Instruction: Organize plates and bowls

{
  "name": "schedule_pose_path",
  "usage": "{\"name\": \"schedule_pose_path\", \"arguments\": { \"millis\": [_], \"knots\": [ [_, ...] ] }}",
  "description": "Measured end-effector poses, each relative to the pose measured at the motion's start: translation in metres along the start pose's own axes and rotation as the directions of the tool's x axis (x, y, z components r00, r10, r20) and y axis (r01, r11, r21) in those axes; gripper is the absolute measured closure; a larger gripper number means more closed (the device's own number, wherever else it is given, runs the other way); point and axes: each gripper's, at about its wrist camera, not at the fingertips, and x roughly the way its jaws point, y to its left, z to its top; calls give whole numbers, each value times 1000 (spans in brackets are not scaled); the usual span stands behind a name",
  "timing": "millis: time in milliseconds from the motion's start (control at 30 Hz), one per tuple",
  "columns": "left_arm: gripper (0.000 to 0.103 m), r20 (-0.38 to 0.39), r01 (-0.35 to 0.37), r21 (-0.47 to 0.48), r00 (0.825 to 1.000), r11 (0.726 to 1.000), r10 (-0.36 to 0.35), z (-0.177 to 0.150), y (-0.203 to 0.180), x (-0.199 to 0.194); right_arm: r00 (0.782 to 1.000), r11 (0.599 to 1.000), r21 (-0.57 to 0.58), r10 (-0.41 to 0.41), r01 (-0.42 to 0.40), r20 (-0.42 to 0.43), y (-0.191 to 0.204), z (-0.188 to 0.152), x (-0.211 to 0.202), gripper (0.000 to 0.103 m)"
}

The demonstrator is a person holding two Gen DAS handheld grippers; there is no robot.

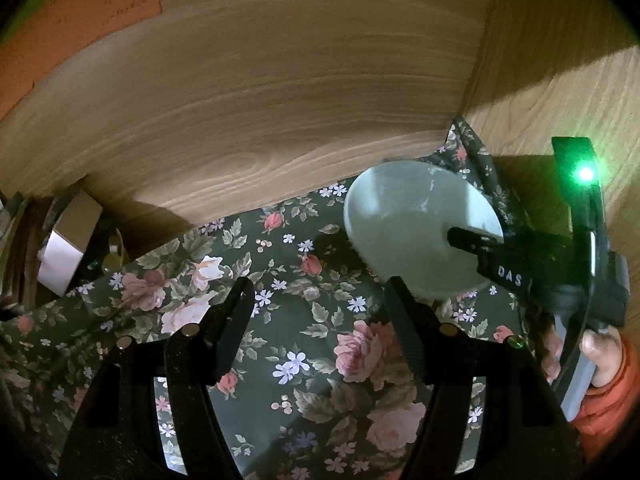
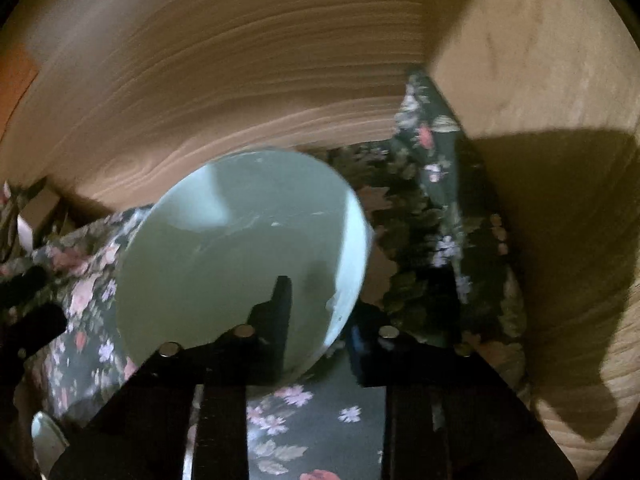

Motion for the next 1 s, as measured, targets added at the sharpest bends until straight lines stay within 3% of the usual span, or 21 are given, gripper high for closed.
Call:
{"name": "schedule_pose_path", "arguments": {
  "millis": [200,433,600,767,1000],
  "knots": [
    [36,-73,13,-71,997,997,-18,-7,11,17,999,996,-77,37,-39,-33,24,-14,-9,86],
    [38,-122,14,-79,992,997,-23,-19,12,32,995,992,-85,84,-88,-48,37,-26,-20,86],
    [55,-161,13,-84,987,996,-26,-23,10,44,993,990,-88,108,-112,-57,47,-28,-13,86],
    [74,-182,59,-125,980,990,-81,-27,15,52,993,989,-97,110,-115,-48,49,-24,-9,86],
    [77,-163,23,-96,986,995,-38,-29,7,53,991,988,-85,122,-126,-46,44,-26,-13,86]
  ]
}}
